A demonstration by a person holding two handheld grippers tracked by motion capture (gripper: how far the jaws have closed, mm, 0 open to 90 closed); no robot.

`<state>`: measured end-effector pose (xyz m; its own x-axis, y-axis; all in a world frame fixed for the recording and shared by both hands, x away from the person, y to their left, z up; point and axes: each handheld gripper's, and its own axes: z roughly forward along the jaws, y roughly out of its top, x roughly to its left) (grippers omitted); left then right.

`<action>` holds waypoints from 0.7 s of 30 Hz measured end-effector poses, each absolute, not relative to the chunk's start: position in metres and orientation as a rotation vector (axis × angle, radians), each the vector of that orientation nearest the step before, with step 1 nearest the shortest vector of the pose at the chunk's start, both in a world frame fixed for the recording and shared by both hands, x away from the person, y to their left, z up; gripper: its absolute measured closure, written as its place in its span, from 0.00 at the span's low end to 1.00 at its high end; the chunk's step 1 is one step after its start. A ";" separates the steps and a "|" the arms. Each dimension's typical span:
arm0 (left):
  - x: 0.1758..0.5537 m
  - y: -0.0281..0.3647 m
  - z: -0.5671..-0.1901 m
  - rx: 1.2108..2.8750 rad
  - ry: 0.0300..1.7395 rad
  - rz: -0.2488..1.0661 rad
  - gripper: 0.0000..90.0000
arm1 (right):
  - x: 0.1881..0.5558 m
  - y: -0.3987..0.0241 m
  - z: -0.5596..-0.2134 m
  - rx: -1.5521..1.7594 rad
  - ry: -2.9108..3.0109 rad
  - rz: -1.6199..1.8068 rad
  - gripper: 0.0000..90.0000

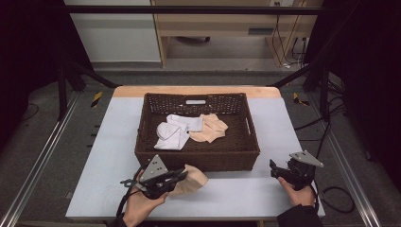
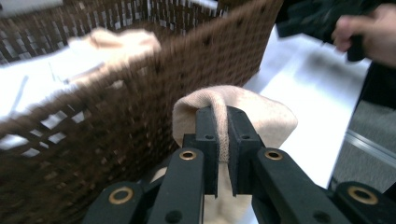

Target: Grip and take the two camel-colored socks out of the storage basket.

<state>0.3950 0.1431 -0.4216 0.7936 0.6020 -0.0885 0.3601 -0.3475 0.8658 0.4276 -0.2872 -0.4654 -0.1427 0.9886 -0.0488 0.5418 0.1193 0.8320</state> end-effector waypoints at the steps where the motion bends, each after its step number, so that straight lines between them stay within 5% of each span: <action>1: 0.397 0.141 -0.426 1.987 0.724 0.304 0.93 | 0.428 -0.287 -0.465 1.486 1.765 0.898 0.07; 9: 0.409 0.124 -0.456 2.052 0.749 0.321 0.90 | 0.428 -0.286 -0.466 1.487 1.770 0.891 0.07; 21: 0.405 0.140 -0.451 1.948 0.771 0.357 0.60 | 0.428 -0.287 -0.466 1.486 1.771 0.890 0.07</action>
<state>0.4053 0.1402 -0.4506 0.7562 0.6503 -0.0734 0.3644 -0.3253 0.8726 0.4279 -0.2868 -0.4660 -0.1445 0.9879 -0.0555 0.5452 0.1263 0.8288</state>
